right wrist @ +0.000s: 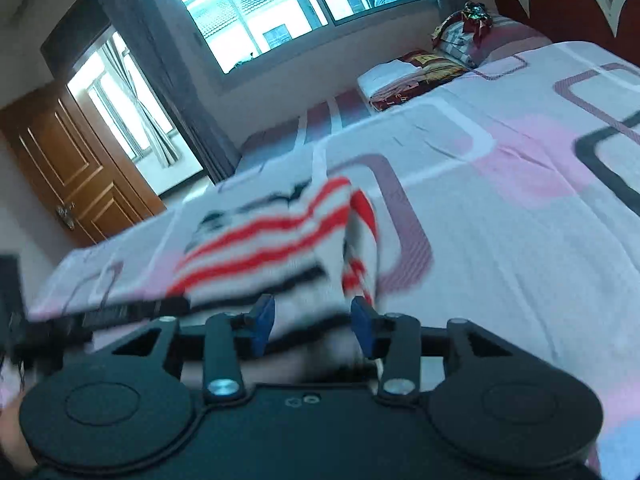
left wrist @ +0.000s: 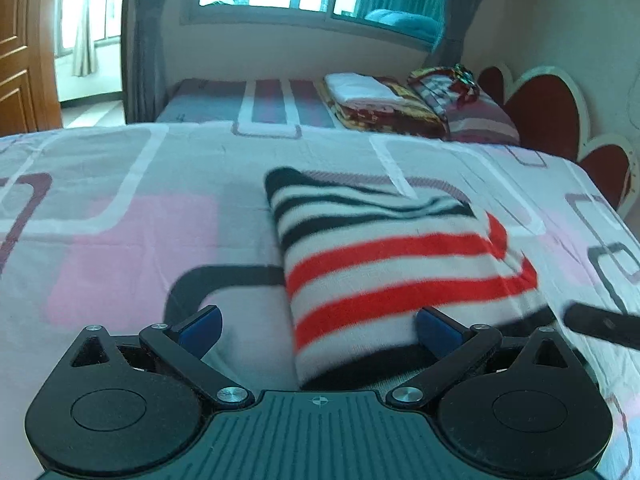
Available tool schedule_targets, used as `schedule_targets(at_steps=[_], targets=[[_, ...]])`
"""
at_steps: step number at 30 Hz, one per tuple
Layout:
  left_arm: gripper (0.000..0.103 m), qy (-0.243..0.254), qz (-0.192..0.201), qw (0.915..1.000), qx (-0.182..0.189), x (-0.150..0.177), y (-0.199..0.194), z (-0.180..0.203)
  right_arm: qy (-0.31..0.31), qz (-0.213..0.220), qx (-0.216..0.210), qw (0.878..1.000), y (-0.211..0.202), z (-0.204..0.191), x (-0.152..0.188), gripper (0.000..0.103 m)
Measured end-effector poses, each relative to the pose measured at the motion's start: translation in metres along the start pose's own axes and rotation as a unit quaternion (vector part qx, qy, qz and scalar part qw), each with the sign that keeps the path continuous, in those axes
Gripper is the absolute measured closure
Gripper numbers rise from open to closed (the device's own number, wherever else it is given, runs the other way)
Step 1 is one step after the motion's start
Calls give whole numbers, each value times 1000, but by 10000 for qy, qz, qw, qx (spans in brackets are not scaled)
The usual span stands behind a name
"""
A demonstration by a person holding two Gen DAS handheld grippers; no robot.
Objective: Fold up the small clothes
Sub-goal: 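Fold the other side edge over the bundle with the right gripper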
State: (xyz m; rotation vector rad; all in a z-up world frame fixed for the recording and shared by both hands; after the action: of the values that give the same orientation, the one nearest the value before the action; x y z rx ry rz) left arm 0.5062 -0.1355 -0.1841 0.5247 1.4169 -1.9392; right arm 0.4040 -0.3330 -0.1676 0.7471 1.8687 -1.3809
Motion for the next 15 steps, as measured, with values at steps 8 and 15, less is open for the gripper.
schedule_targets(at_steps=[8,15], targets=[[1,-328,-193,9992,-153,-18,35,-10,229,-431,-177,9987,88,21,-31,59],[1,-443,-207,9988,-99,-20,54,2,189,-279,-277,9990,87,18,-29,85]])
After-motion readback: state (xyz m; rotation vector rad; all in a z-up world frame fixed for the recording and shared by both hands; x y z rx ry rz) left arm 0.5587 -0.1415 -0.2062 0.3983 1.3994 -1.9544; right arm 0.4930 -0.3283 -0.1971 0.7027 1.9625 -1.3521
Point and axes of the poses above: each gripper's, at about its wrist camera, not at the fingertips, and y roughly the way its jaws point, z to its right, x to its underside, the point moved 9 cm from there along y, roughly the way its jaws point, and after that the axes turned 15 degrees about -y, right-handed, at the moved point
